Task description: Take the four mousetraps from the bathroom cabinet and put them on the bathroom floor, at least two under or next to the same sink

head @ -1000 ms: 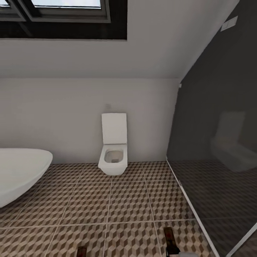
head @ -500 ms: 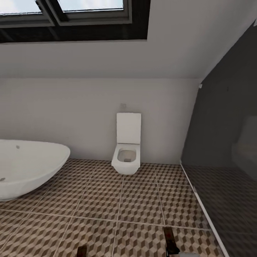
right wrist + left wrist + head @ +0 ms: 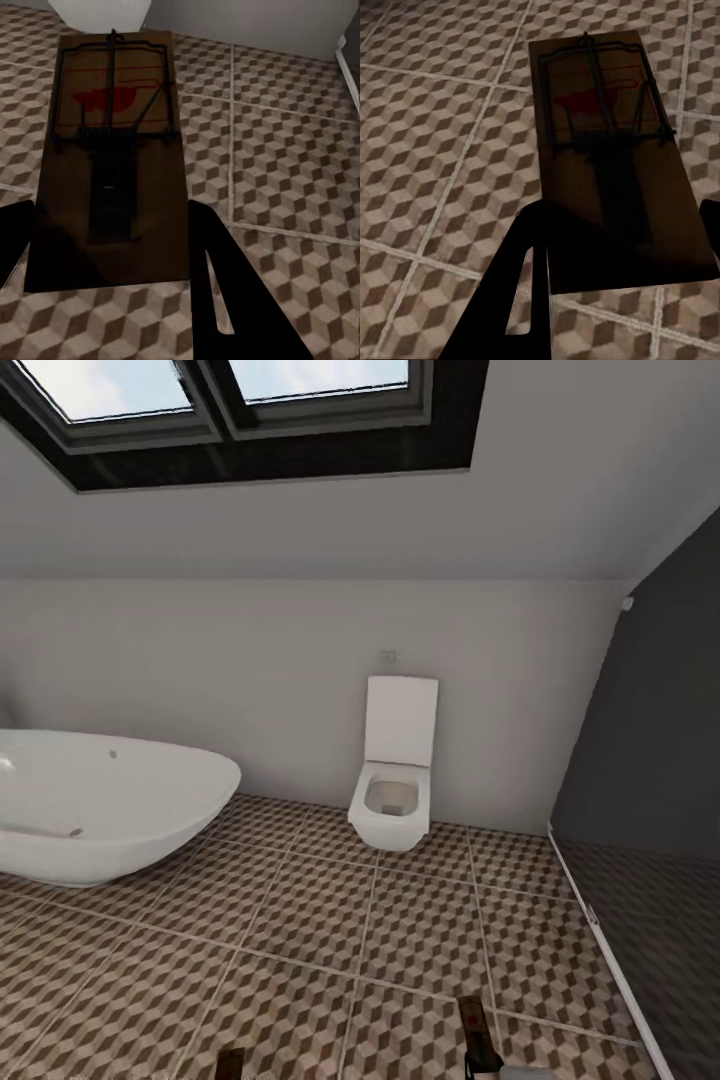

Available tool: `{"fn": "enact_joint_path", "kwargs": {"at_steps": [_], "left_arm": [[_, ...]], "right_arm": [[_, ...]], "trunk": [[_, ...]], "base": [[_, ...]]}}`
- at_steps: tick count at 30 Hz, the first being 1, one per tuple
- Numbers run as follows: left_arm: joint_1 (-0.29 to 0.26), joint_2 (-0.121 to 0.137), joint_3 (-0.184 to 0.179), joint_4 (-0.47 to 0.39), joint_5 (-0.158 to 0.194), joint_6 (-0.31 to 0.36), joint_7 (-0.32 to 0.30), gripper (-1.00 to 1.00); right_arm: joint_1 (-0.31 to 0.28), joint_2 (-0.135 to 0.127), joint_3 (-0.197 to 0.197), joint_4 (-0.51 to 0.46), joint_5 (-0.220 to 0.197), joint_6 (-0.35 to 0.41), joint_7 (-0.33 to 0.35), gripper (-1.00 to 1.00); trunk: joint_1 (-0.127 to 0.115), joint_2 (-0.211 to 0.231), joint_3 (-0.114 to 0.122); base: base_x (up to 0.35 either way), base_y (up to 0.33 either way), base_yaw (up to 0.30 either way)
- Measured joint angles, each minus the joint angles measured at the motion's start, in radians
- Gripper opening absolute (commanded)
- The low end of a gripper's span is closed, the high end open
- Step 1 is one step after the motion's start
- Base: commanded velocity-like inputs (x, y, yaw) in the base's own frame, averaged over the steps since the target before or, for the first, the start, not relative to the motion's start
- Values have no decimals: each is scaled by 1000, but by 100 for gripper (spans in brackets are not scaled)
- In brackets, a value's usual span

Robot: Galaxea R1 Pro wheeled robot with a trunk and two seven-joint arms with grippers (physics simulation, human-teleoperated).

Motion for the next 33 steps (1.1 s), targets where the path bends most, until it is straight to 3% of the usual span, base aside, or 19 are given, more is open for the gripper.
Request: {"fn": "enact_joint_path", "kwargs": {"at_steps": [33], "left_arm": [[0,0,-1,0,0,1,0,-100]], "right_arm": [[0,0,1,0,0,2,1,-100]], "trunk": [[0,0,0]], "base": [[0,0,267]]}}
